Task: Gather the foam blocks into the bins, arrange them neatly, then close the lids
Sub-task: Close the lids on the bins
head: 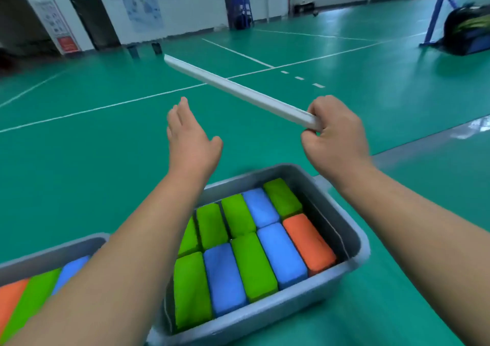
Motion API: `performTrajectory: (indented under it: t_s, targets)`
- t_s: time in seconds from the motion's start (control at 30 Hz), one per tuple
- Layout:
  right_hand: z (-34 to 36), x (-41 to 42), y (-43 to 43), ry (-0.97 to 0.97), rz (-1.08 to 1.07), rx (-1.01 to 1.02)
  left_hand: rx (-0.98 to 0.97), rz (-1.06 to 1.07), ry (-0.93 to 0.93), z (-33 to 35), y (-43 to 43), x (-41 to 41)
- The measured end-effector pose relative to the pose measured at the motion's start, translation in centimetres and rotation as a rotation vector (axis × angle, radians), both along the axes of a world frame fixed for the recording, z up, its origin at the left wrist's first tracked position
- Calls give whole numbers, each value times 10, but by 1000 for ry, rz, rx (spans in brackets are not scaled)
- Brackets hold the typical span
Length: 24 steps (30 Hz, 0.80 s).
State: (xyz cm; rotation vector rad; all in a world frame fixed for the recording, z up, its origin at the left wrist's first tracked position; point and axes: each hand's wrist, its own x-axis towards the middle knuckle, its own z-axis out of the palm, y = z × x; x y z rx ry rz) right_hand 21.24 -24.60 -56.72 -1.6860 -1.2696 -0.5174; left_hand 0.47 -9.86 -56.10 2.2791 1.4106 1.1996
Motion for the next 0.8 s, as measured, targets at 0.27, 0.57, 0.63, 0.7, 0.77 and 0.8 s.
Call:
performTrajectory:
  t_s: [0.27,0.57,0.63,0.7,0.77,0.8]
  targets:
    - [48,-111,57,112,178,184,170,473,-39,42,41,-200]
    - [68,-202,97,123,288,268,-42,484,-391,30,62,-344]
    - [58,-223,97,27,340,242,7,438,-300,27,61,-350]
    - [50,-237,97,-41,396,210,37,424,-107,22,63,-351]
    - [46,-242,96,-40,405,207,-5,472,60,16,64,-350]
    - [47,-242,96,-24,394,217,-2,500,98,15,64,-351]
